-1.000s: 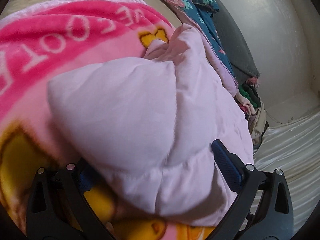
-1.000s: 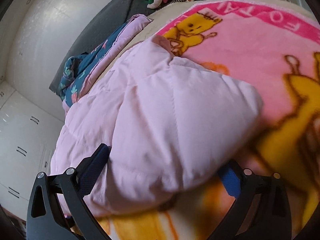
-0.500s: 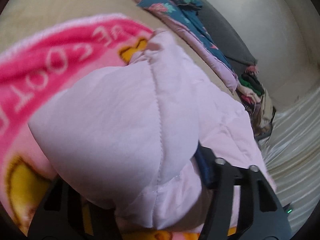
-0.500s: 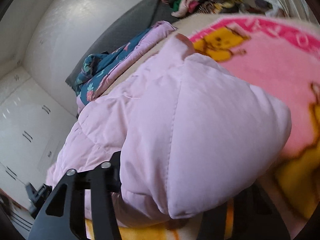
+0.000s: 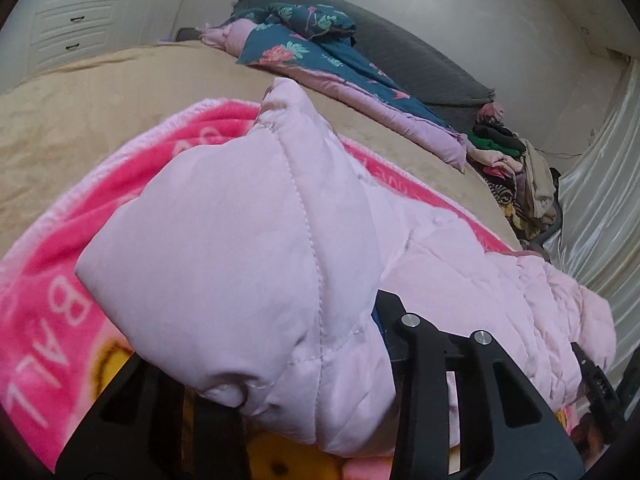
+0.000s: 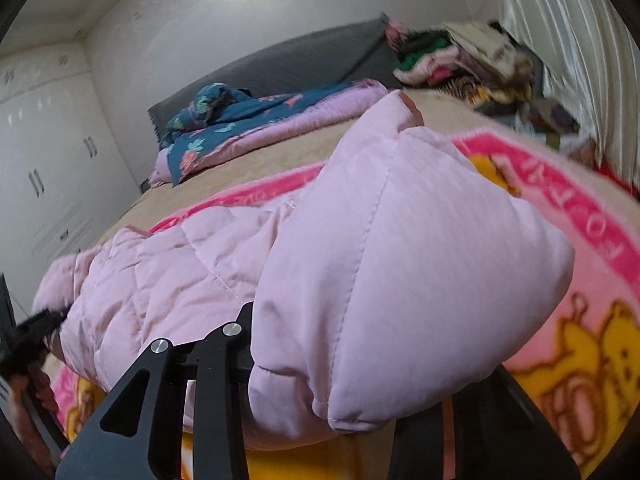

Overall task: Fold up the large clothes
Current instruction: 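Grasp the bundle side with both grippers and fold it over onto itself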

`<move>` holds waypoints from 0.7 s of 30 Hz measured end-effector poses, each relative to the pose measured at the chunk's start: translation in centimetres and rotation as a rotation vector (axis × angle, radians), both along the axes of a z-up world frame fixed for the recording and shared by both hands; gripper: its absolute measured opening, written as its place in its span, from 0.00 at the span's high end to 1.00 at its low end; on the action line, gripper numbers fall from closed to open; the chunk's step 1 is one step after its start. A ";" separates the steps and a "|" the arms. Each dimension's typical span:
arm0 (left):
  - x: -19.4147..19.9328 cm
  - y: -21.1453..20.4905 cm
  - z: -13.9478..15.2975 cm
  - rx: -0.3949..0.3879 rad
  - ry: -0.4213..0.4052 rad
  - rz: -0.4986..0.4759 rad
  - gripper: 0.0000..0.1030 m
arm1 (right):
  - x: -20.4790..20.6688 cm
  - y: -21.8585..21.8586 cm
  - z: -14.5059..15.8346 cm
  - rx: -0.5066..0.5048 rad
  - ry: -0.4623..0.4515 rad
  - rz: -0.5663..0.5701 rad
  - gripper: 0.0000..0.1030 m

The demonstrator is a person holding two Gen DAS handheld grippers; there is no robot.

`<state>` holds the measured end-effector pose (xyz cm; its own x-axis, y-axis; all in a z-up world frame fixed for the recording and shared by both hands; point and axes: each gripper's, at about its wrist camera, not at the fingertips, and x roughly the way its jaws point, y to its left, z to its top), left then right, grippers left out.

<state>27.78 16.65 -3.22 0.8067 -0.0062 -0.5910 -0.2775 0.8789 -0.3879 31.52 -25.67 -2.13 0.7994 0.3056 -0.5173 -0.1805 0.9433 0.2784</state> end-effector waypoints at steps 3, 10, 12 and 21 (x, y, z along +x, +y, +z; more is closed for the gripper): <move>-1.1 0.1 0.6 0.013 -0.007 -0.001 0.73 | -1.7 0.3 1.1 -0.030 -0.022 0.022 0.68; -3.5 -1.0 2.3 0.045 -0.038 -0.019 0.73 | -5.7 -0.4 2.2 -0.057 -0.035 0.029 0.68; -4.5 -1.3 2.3 0.054 -0.043 -0.025 0.73 | -6.8 -0.7 2.3 -0.063 -0.038 0.028 0.68; -9.1 -2.4 1.7 0.083 -0.035 -0.035 0.73 | -12.0 -1.4 2.0 -0.084 -0.048 0.031 0.68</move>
<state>18.70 14.28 -1.52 0.8268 0.0130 -0.5623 -0.2334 0.9175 -0.3219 19.51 -27.09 -0.13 0.8148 0.2881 -0.5032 -0.2217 0.9567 0.1888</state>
